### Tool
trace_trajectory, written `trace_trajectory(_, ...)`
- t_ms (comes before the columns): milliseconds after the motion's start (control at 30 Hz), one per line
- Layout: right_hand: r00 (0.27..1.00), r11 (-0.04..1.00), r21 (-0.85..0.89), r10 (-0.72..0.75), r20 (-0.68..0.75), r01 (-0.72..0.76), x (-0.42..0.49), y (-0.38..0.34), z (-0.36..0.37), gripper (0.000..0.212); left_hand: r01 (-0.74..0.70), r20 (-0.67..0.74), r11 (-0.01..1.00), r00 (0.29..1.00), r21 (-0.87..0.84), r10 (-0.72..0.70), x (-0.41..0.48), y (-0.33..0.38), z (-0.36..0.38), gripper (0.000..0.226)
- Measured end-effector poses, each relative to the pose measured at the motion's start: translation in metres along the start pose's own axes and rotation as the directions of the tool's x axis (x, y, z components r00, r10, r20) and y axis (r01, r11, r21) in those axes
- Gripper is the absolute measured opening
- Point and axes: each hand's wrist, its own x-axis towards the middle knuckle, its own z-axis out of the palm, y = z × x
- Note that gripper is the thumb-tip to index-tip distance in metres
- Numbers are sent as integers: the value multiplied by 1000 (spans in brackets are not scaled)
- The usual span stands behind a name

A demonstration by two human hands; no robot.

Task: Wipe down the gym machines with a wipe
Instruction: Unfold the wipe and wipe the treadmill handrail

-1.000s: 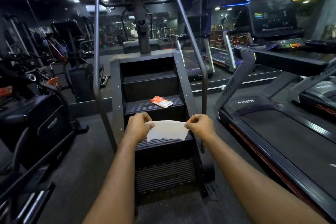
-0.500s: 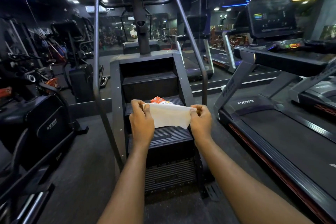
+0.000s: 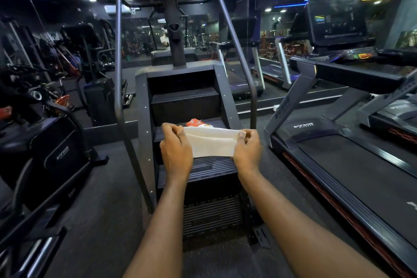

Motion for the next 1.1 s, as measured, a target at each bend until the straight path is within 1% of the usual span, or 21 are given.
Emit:
trace_trajectory(100, 999, 999, -24, -37, 11, 38, 0, -1, -1, 8, 19, -45, 996, 999, 89, -15, 3, -4, 0, 17)
trace_trajectory(200, 996, 995, -45, -84, 11, 85, 1, -2, -3, 9, 17, -51, 997, 999, 72, -13, 10, -11, -1, 17)
trace_trajectory(300, 995, 994, -58, -95, -3, 94, 2, -3, -4, 10, -19, 29, 998, 999, 55, 17, 12, -12, -4, 16)
trace_trajectory(367, 996, 995, -57, -88, -18, 87, 4, -2, -4, 11, -60, 81, 998, 995, 32, 57, 13, -12, -4, 5)
trace_trajectory(400, 996, 995, -57, -85, -30, 84, 4, -1, -4, 11, -73, 118, 997, 990, 10, 72, 12, -12, -4, 4)
trace_trajectory(500, 995, 997, -65, -55, -78, 50, 6, 0, -8, 12, -84, 259, 995, 961, -44, 93, 12, -14, -2, 17)
trace_trajectory(567, 996, 997, -73, -29, -86, 23, 7, 1, -10, 14, -83, 283, 995, 954, -46, 93, 12, -16, 0, 19)
trace_trajectory(633, 997, 996, -82, 11, -77, -17, 7, -1, -10, 16, -101, 235, 995, 966, -23, 104, 11, -17, 3, 14)
trace_trajectory(700, 997, 997, -60, 38, -60, -41, 6, -1, -9, 17, -101, 151, 995, 984, 7, 99, 10, -17, 6, 6)
trace_trajectory(733, 998, 998, -43, 41, -52, -44, 5, -2, -8, 16, -88, 111, 996, 990, 12, 86, 9, -17, 7, 6)
trace_trajectory(900, 999, 999, 4, 47, -7, -47, 2, -6, -12, 17, -7, -1, 1000, 1000, -16, 7, 4, -8, 12, 15)
trace_trajectory(1033, 996, 997, 49, 55, 64, -58, -1, -5, -8, 18, 16, -106, 998, 994, -65, -23, -4, 2, 16, 14)
trace_trajectory(1100, 996, 996, 70, 57, 74, -62, -3, -4, -5, 20, 32, -149, 996, 988, -81, -44, -8, 6, 17, 16)
